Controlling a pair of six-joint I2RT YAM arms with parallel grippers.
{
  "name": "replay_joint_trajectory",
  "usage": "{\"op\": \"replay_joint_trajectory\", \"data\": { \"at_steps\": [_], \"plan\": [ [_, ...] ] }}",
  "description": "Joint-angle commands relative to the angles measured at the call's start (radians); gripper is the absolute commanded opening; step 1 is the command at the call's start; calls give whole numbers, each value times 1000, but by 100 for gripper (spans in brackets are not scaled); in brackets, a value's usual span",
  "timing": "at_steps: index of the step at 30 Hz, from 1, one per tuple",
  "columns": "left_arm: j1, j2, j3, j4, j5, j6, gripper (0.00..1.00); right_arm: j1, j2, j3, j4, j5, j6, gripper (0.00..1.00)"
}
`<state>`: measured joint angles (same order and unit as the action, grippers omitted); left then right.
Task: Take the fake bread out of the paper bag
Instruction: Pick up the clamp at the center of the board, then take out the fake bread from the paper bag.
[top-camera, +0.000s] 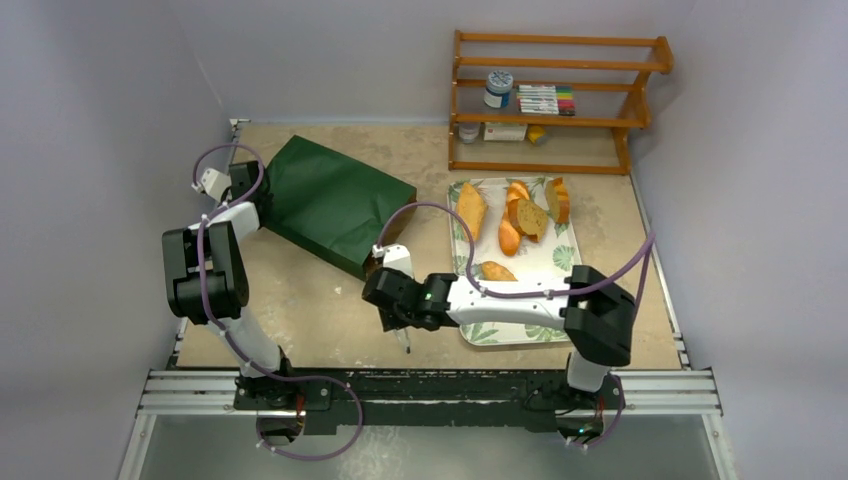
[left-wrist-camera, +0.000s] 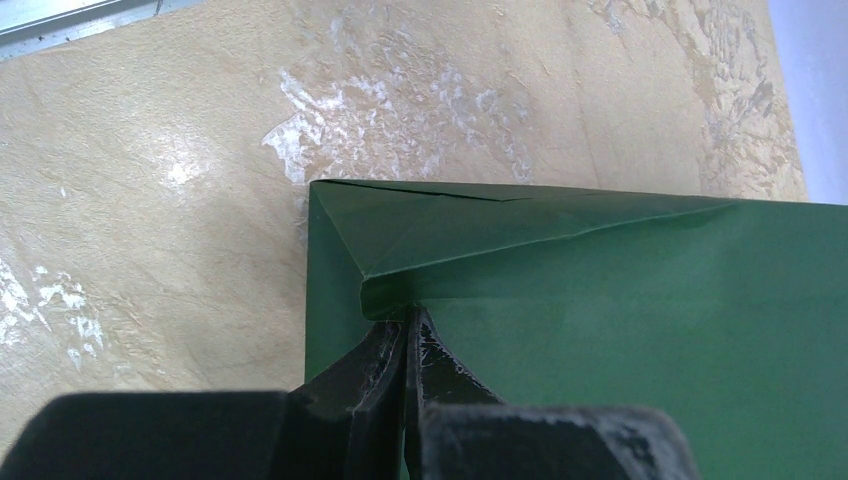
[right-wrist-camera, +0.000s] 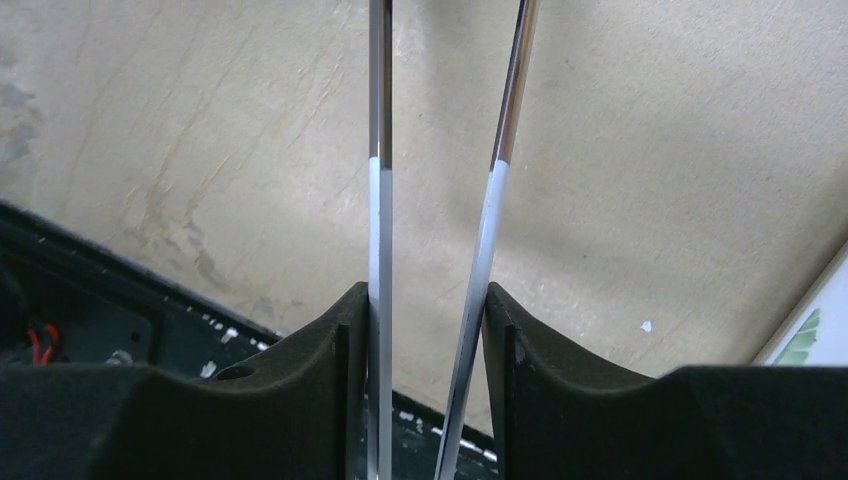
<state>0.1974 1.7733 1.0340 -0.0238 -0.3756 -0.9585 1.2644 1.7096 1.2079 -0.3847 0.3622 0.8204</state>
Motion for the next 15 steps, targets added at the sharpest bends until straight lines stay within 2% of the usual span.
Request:
{"op": "replay_joint_trajectory", "data": {
  "at_steps": [1,15],
  "plan": [
    [11,-8,-16,-7,-13,15,0,-14,55,89,-48,78,-7,45],
    [13,13,-29,9,-8,9,0,-75,140,153,-26,185,-10,46]
  ]
}}
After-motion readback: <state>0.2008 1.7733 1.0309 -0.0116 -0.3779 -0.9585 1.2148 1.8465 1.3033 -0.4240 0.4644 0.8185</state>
